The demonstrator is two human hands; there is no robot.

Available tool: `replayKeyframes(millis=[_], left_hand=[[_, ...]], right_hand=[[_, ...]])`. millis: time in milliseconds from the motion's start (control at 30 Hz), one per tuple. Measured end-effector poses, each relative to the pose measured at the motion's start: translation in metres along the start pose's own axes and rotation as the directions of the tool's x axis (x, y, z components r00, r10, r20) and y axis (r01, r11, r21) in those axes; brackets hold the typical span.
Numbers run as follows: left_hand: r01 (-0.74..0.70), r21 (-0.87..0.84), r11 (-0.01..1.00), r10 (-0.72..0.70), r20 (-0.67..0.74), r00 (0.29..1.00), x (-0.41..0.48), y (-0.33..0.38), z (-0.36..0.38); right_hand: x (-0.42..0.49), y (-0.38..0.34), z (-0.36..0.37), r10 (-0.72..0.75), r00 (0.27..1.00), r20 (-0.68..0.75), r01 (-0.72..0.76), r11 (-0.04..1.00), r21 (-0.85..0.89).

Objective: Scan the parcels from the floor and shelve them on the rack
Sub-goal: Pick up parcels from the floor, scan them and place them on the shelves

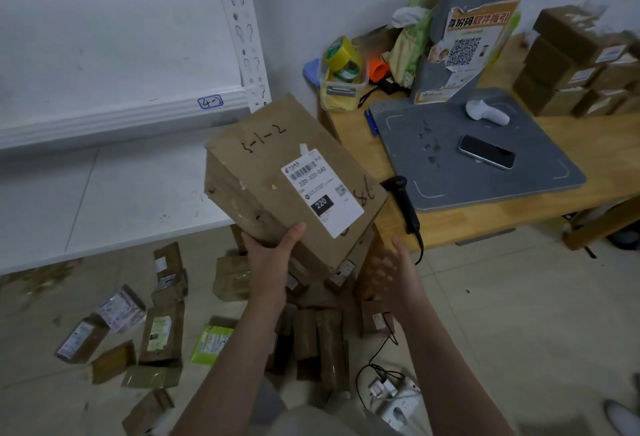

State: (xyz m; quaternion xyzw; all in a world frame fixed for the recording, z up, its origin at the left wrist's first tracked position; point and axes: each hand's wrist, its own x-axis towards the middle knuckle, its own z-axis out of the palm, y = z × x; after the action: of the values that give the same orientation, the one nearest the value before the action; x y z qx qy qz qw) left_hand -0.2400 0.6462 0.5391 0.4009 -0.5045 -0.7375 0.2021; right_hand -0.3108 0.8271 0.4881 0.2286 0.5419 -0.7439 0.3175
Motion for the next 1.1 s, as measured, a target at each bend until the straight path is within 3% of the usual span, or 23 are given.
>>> replayKeyframes(millis=[67, 167, 333, 433, 667, 867, 1100], left_hand=[[0.026, -0.006, 1.0, -0.026, -0.016, 1.0, 0.006, 0.001, -0.005], [0.048, 0.013, 0.999, -0.048, -0.043, 0.998, 0.014, -0.002, -0.009], [0.082, 0.018, 0.996, -0.082, -0.025, 0.996, 0.021, -0.005, -0.007], [0.093, 0.022, 0.995, -0.093, -0.009, 0.996, 0.022, -0.002, -0.01], [0.102, 0.083, 0.991, -0.103, 0.007, 0.995, 0.026, -0.002, -0.03], [0.1, 0.147, 0.984, -0.102, 0.005, 0.995, 0.018, -0.01, -0.04], [0.094, 0.22, 0.971, -0.094, -0.01, 0.996, 0.029, -0.011, -0.036]], right_hand=[[0.019, -0.014, -0.005, -0.082, 0.981, -0.178, 0.065, 0.993, -0.098], [0.056, -0.03, -0.012, -0.204, 0.925, -0.32, 0.125, 0.96, -0.25], [0.105, -0.055, -0.021, -0.427, 0.845, -0.321, 0.161, 0.777, -0.608], [0.13, -0.065, -0.027, -0.485, 0.827, -0.283, 0.16, 0.687, -0.709], [0.171, -0.078, -0.02, -0.405, 0.891, -0.205, 0.082, 0.589, -0.804], [0.178, -0.074, -0.015, -0.316, 0.93, -0.189, 0.053, 0.623, -0.78], [0.096, -0.048, -0.006, -0.491, 0.855, -0.166, 0.346, 0.778, -0.524]])
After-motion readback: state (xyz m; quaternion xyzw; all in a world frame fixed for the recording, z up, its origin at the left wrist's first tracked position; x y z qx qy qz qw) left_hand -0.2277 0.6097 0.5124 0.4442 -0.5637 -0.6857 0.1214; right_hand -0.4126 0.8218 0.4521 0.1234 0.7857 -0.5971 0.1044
